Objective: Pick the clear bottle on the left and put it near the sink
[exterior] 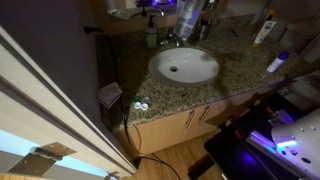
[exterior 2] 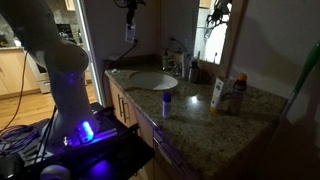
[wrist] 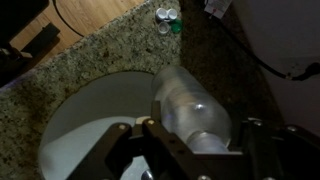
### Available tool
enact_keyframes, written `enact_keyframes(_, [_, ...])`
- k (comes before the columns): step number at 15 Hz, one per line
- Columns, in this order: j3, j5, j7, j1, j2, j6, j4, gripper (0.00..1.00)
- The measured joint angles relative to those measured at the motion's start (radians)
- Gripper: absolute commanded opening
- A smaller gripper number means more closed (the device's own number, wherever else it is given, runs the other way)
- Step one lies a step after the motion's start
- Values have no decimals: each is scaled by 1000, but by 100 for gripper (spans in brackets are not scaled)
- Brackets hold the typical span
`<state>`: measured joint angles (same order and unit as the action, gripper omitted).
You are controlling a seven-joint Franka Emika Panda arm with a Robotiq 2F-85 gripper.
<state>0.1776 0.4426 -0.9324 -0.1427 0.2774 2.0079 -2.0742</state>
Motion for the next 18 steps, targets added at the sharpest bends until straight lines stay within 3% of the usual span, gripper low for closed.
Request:
enact_keyframes(3, [67, -29, 1, -28, -51, 69, -11, 38])
enact_keyframes(6, [158, -160, -32, -72, -144, 221, -12, 38])
enact_keyframes(7, [178, -208, -63, -84, -177, 270, -11, 63])
enact_keyframes(10, [178, -218, -79, -98, -205, 283, -11, 63])
enact_keyframes(11, [172, -218, -79, -97, -199, 281, -11, 38])
enact_keyframes(14, [171, -270, -92, -104, -204, 281, -10, 38])
enact_keyframes(18, [208, -483, -192, -163, -319, 341, 6, 38])
